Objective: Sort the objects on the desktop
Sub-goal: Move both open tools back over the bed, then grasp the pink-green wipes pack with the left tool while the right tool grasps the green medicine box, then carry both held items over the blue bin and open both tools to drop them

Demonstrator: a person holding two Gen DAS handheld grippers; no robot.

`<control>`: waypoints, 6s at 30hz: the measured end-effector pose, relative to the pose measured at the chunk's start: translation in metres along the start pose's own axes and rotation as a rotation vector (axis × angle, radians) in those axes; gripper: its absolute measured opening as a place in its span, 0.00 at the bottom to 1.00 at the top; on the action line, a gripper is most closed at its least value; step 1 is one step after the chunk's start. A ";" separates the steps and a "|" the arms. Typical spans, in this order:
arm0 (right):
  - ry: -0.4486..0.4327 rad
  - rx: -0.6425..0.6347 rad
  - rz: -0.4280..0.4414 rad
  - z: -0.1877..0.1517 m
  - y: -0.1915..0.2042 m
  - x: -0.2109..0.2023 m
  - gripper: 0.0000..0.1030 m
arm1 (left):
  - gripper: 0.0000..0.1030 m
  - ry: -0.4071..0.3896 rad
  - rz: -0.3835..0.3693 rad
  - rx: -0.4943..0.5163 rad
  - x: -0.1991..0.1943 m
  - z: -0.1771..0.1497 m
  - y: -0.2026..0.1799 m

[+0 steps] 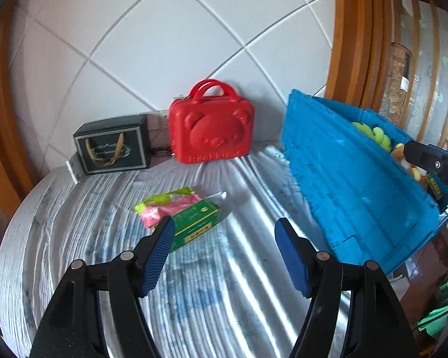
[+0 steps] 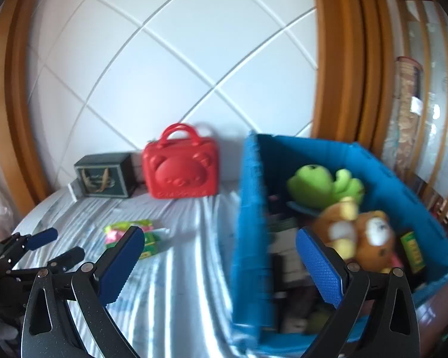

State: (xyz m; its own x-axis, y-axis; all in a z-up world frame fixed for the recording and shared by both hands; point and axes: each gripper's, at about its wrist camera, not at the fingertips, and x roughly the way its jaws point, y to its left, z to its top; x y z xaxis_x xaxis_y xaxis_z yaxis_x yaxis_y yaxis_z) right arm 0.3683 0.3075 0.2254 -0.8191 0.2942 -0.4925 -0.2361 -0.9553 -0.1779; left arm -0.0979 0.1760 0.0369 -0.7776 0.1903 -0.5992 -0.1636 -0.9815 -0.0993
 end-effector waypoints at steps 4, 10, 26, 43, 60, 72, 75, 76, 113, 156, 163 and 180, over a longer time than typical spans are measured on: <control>0.106 0.007 0.035 -0.011 0.047 0.050 1.00 | 0.66 0.064 0.056 -0.074 0.018 -0.023 0.068; 0.273 0.005 0.068 -0.036 0.101 0.119 1.00 | 0.66 0.180 0.107 -0.180 0.071 -0.050 0.141; 0.565 0.133 -0.057 -0.066 0.086 0.266 1.00 | 0.66 0.415 0.147 -0.234 0.278 -0.063 0.214; 0.695 0.257 -0.012 -0.092 0.119 0.378 1.00 | 0.66 0.469 -0.129 -0.114 0.291 -0.075 0.123; 0.721 0.275 -0.133 -0.110 0.063 0.402 0.66 | 0.66 0.494 -0.048 0.165 0.376 -0.003 0.116; 0.723 0.302 -0.093 -0.117 0.049 0.403 1.00 | 1.00 0.577 -0.029 0.110 0.433 -0.004 0.143; 0.727 0.295 -0.090 -0.119 0.052 0.402 1.00 | 1.00 0.558 -0.024 0.110 0.429 -0.008 0.141; 0.729 0.297 -0.091 -0.119 0.053 0.402 1.00 | 1.00 0.559 -0.023 0.107 0.427 -0.009 0.141; 0.625 0.149 0.031 -0.105 0.106 0.344 0.51 | 0.58 0.365 0.093 -0.201 0.237 -0.081 0.167; 0.019 0.203 -0.332 -0.048 -0.286 -0.033 0.51 | 0.58 -0.123 -0.177 0.102 0.042 0.073 -0.314; 0.097 0.232 -0.327 -0.077 -0.346 -0.018 0.51 | 0.59 -0.050 -0.100 0.123 0.066 0.067 -0.356; 0.151 0.211 -0.309 -0.083 -0.351 0.002 0.75 | 0.77 -0.054 -0.010 0.139 0.061 0.066 -0.370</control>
State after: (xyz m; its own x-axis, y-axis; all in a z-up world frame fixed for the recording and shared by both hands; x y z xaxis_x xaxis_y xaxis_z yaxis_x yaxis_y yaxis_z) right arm 0.4931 0.6462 0.2165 -0.6105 0.5543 -0.5657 -0.5741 -0.8017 -0.1660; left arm -0.1249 0.5518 0.0899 -0.8064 0.2047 -0.5548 -0.2512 -0.9679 0.0080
